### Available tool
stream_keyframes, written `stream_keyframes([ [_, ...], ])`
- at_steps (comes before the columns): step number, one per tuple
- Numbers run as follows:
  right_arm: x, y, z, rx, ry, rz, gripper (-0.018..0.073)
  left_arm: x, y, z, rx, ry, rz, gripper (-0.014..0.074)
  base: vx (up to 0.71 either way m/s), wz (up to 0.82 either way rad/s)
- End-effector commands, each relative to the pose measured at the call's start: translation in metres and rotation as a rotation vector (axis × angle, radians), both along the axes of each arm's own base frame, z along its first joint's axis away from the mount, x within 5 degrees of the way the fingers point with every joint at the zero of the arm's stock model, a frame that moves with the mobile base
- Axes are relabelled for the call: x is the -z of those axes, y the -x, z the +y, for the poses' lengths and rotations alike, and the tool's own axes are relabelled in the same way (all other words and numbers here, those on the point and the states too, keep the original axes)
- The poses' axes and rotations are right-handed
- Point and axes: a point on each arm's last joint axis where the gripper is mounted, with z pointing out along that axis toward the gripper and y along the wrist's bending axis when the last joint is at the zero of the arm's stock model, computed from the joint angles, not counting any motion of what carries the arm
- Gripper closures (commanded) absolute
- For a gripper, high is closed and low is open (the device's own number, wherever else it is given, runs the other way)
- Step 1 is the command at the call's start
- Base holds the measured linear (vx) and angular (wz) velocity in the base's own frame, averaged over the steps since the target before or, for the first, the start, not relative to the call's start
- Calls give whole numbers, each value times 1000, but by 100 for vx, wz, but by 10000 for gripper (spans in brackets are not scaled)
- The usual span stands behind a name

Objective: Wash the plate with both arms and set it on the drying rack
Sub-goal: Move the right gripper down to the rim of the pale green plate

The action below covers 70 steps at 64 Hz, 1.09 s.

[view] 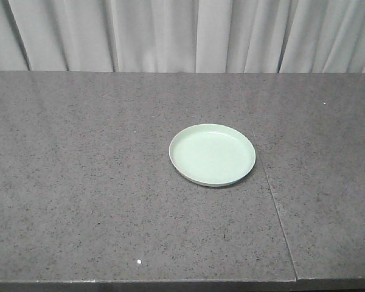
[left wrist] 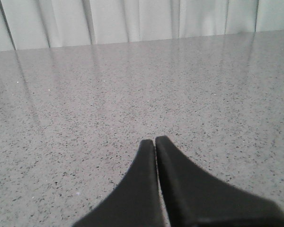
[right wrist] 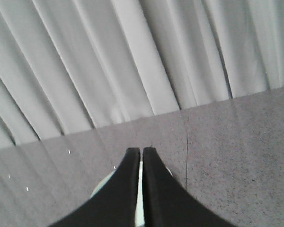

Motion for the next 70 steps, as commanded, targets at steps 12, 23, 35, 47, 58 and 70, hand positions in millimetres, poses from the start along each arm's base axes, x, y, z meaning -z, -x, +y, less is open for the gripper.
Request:
stream_keyframes([
  [12,-36,-55,9,-83,167,102,186,-16,1,0,-4,7,-113,603,0,0],
  [23,-28,-86,6,-46,226,110,-69,-16,1,0,-4,7,-113,603,0,0],
  [35,-36,-113,15,-153,273,196,-41,-16,1,0,-4,7,-113,603,0,0],
  [47,-56,-153,30,-315,313,261,16,-16,1,0,-4,7,-113,603,0,0],
  [58,-51,-198,62,-450,388,326,15,-16,1,0,-4,7,-113,603,0,0],
  [70,-21,-253,83,-412,422,469,15,-16,1,0,-4,7,-113,603,0,0],
])
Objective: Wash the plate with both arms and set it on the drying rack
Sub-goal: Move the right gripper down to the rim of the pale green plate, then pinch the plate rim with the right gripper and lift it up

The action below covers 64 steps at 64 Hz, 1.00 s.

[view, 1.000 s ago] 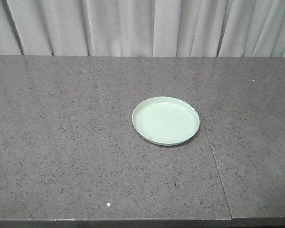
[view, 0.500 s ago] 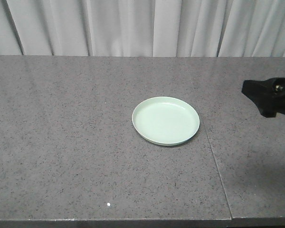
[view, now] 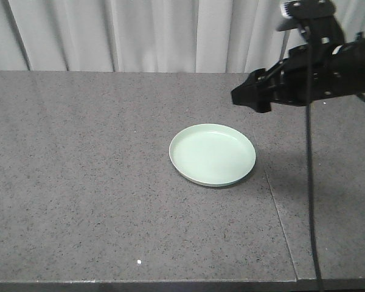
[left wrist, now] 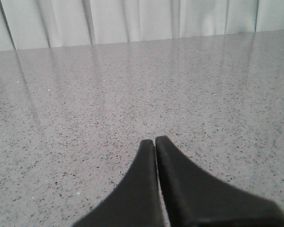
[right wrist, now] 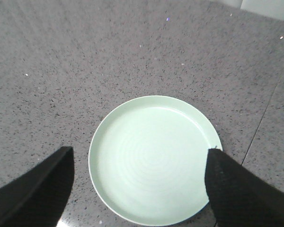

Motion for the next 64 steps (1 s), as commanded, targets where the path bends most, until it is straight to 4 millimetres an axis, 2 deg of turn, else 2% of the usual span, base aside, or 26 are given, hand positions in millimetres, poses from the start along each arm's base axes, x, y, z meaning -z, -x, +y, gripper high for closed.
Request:
stream_keyframes([
  [1,-7,-23,1,82,6,-31,15,-16,1,0,-4,7,-113,603,0,0],
  [13,24,-65,0,143,115,80,15,-16,1,0,-4,7,-113,603,0,0],
  [29,64,-101,2,187,193,188,15,-16,1,0,-4,7,-113,603,0,0],
  [47,101,-116,5,188,223,285,15,-16,1,0,-4,7,-113,603,0,0],
  [64,115,-116,5,185,239,345,47,-16,1,0,-4,7,-113,603,0,0],
])
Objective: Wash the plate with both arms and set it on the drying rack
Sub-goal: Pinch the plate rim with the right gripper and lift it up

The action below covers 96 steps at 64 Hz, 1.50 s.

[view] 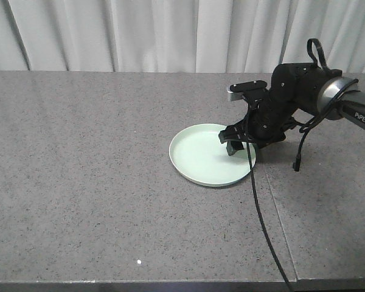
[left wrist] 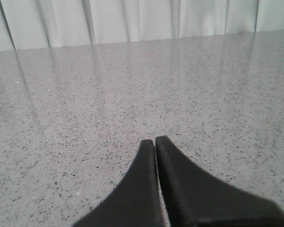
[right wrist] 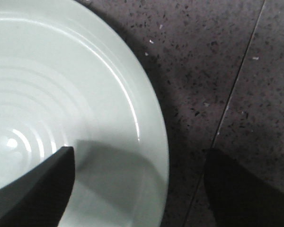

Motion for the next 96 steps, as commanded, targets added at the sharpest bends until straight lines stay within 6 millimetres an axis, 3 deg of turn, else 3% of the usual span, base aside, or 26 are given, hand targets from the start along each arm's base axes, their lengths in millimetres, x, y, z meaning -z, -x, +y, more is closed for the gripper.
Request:
stream_keyframes([
  [1,-34,1,-2,5,-16,-91,53,-16,1,0,-4,7,-113,603,0,0],
  [11,-34,1,-4,15,-2,-84,185,-16,1,0,-4,7,-113,603,0,0],
  [27,-33,3,-6,17,28,-64,570,-16,1,0,-4,7,-113,603,0,0],
  [38,-32,4,-7,14,32,-50,568,-16,1,0,-4,7,-113,603,0,0],
  [45,-42,7,-7,13,27,-70,565,-16,1,0,-4,7,-113,603,0,0],
  [55,-75,17,-9,10,6,-145,561,-16,1,0,-4,7,-113,603,0,0],
  [64,-117,34,-13,3,-12,-235,561,-16,1,0,-4,7,-113,603,0,0],
  [83,-204,100,-21,-20,-109,-402,561,-16,1,0,-4,7,-113,603,0,0],
  [89,-222,128,-26,-19,-143,-455,561,-16,1,0,-4,7,-113,603,0,0],
  [96,-229,164,-33,-14,-167,-498,561,-16,1,0,-4,7,-113,603,0,0],
])
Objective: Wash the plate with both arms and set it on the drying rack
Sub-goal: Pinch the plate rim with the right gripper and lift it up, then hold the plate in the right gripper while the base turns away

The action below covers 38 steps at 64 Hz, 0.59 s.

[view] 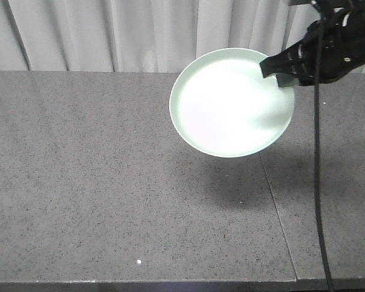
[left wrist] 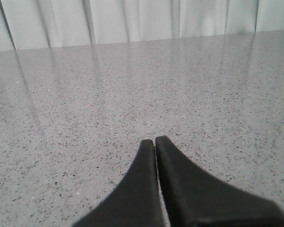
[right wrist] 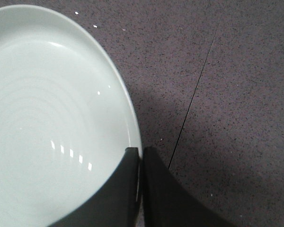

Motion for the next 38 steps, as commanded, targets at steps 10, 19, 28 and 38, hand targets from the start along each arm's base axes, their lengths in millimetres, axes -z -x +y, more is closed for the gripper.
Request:
stream_keyframes([
  [10,-16,90,-19,18,-87,-187,561,-16,1,0,-4,7,-113,603,0,0],
  [19,2,146,-30,25,-138,-226,561,-16,1,0,-4,7,-113,603,0,0],
  [28,27,196,-41,59,-189,-247,561,-16,1,0,-4,7,-113,603,0,0],
  [38,56,243,-51,90,-243,-291,561,-16,1,0,-4,7,-113,603,0,0],
])
